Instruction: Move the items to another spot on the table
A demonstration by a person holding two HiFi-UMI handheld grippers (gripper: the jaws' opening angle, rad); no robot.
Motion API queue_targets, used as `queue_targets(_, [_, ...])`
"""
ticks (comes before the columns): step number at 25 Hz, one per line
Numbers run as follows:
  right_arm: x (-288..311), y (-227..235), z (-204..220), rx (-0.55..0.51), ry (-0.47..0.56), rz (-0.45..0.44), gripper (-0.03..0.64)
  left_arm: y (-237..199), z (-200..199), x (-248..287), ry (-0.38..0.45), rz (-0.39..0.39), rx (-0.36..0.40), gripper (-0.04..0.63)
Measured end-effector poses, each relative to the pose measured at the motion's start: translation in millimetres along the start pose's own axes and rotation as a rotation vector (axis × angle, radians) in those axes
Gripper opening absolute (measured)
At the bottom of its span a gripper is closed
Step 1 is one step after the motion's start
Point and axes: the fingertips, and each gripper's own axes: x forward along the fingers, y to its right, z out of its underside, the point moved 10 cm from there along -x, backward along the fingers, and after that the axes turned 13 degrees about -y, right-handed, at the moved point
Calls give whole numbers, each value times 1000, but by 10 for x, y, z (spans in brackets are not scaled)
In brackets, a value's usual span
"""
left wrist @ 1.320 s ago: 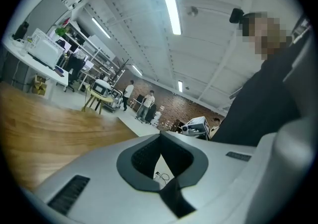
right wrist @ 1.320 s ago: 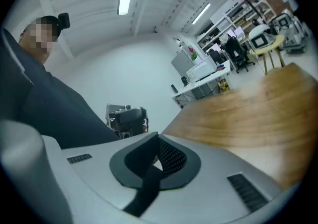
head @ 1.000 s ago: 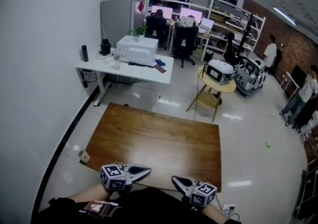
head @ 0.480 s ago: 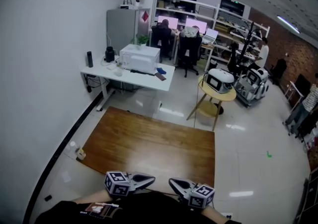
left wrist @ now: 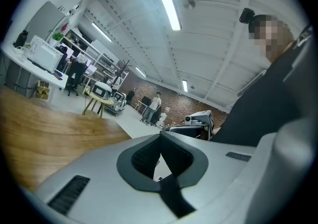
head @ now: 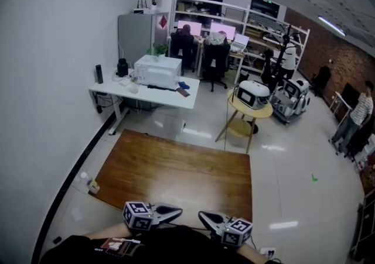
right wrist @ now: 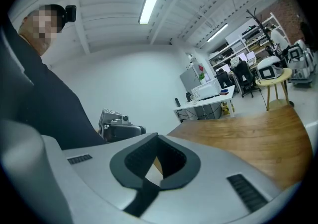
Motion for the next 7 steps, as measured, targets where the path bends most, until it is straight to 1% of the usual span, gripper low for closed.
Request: queue_targets(7, [40,-29,-15,4,7,-9,0,-4,-49,-48,7,16,-1,2])
